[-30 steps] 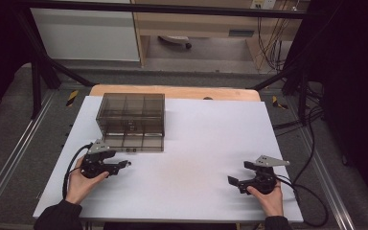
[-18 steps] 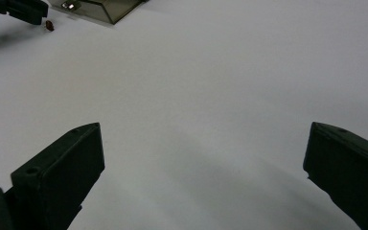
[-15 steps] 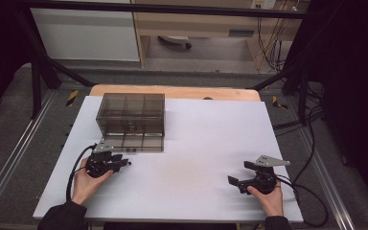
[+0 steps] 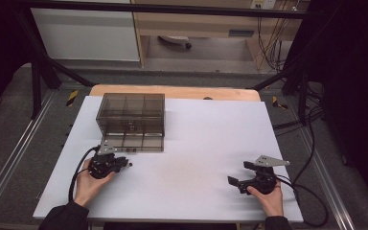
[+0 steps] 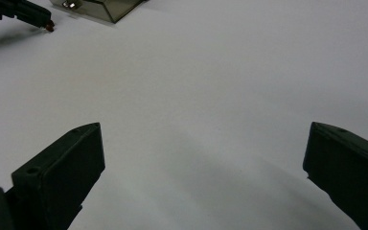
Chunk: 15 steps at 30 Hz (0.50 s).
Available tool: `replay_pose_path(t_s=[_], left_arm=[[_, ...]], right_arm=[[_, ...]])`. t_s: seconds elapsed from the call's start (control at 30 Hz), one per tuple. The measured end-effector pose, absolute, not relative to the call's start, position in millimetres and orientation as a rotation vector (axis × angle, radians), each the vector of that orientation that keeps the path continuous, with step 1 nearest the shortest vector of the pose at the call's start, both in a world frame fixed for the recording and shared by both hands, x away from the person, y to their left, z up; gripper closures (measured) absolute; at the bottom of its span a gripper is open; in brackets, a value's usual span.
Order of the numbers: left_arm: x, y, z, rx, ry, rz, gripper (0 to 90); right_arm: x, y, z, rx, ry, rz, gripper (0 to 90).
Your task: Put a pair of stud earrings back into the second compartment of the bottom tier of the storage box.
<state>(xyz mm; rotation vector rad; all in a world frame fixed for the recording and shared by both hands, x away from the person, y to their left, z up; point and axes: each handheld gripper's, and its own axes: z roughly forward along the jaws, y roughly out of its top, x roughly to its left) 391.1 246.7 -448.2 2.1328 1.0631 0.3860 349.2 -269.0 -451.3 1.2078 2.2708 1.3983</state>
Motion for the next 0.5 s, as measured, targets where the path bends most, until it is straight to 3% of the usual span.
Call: replay_pose_path(t_s=[0.5], left_arm=[[389.9,248.6,-447.0,2.129,1.052,0.383,82.4]], right_arm=[[349.4,-268.6,-451.9,1.206,2.279,1.391,1.3]])
